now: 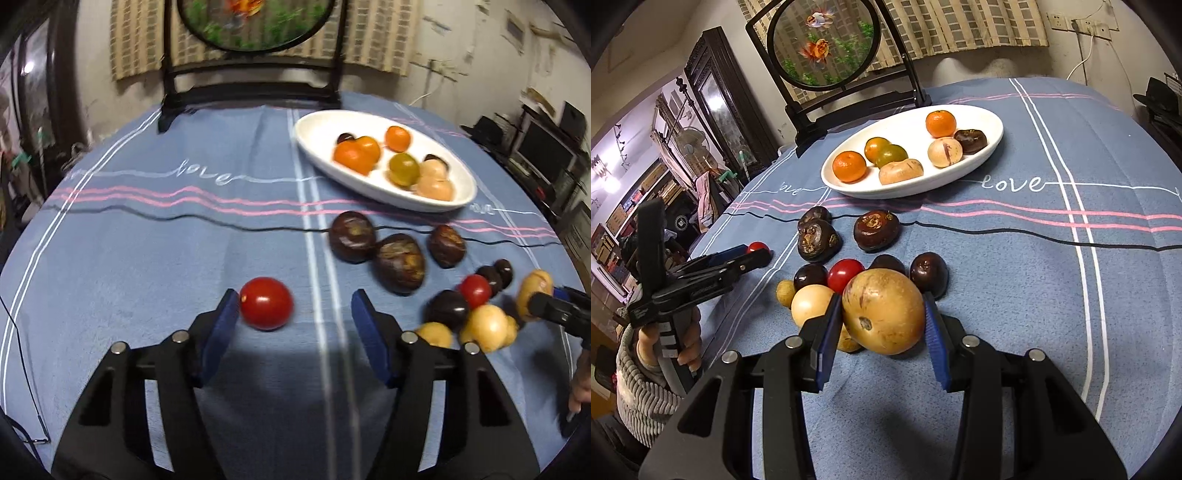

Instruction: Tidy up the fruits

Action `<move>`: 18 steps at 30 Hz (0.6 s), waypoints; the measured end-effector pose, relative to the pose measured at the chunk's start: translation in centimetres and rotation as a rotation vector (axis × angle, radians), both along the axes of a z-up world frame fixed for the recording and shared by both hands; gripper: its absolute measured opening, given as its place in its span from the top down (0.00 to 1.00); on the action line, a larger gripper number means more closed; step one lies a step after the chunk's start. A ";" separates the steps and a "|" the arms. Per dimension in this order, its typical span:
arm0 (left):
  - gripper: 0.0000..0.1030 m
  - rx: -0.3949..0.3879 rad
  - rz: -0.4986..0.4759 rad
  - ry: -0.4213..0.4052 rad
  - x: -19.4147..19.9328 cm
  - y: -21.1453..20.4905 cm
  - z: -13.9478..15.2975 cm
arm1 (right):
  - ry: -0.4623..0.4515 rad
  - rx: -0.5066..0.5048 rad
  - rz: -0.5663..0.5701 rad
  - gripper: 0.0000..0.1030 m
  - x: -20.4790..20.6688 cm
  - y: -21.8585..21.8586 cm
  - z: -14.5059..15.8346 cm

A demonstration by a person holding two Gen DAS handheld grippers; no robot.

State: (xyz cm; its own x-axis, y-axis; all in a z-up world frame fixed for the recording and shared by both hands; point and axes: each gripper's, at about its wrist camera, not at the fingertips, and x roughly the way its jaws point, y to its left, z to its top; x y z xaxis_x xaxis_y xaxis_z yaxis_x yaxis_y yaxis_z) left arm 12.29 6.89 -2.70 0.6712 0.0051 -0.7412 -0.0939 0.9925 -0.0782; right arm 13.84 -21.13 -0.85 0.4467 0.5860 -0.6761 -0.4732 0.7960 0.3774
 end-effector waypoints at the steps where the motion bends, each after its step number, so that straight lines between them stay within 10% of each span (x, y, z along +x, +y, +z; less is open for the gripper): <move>1: 0.41 0.002 0.005 0.008 0.1 0.1 -0.2 | -0.001 0.000 0.001 0.58 0.0 0.0 0.0; 9: 0.67 -0.024 0.033 0.046 1.1 1.5 -1.0 | -0.001 0.001 0.001 0.58 -0.1 0.1 0.0; 18: 0.69 0.021 -0.051 -0.037 1.9 -1.4 1.9 | -0.023 0.015 -0.034 0.58 0.9 -0.7 1.1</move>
